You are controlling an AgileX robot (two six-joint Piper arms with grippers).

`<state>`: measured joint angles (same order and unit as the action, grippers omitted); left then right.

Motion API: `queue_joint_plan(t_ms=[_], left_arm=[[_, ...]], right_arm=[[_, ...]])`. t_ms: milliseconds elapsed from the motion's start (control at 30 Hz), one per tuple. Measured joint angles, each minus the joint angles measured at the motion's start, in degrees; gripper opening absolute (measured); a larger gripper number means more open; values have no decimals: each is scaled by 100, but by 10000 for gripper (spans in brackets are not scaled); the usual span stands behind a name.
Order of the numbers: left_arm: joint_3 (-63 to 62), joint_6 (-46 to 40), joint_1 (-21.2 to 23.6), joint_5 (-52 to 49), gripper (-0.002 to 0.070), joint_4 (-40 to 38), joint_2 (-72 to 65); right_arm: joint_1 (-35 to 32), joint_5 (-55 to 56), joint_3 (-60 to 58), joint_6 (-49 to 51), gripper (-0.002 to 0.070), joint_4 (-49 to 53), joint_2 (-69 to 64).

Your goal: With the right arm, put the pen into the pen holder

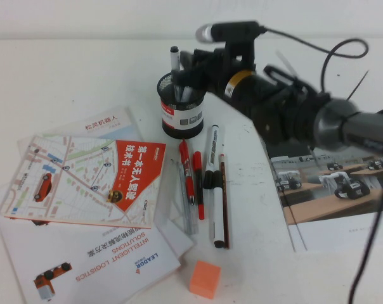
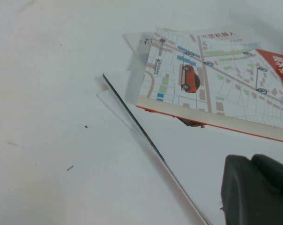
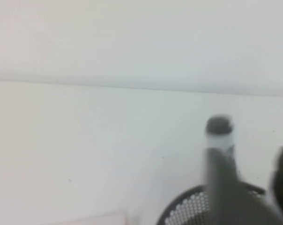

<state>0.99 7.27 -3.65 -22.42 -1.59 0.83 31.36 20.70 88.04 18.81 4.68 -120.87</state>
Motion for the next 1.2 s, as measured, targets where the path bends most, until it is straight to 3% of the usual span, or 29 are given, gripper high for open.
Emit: queue_joint_plan(t_ms=[33,67,200,400,633,967,1200], left_arm=[[0,0,0,0,-2,0,0],[0,0,0,0,-3,0,0],[0,0,0,0,-3,0,0],[0,0,0,0,-3,0,0],[0,0,0,0,-3,0,0],[0,0,0,0,-2,0,0],[0,0,0,0,-3,0,0]], right_arm=[[0,-224,0,101,121,-40,164],[0,-373,-28,132,83,-40,346],[0,-251,-652,192,-1,175,1200],[0,338,-2299,208,-16,658,2707],[0,-135,-3909,231,-18,1364,4617],[0,-319,-5105,245,-19,1683,6485],[-64,-2009,-5439,235,-19,1458,7091]])
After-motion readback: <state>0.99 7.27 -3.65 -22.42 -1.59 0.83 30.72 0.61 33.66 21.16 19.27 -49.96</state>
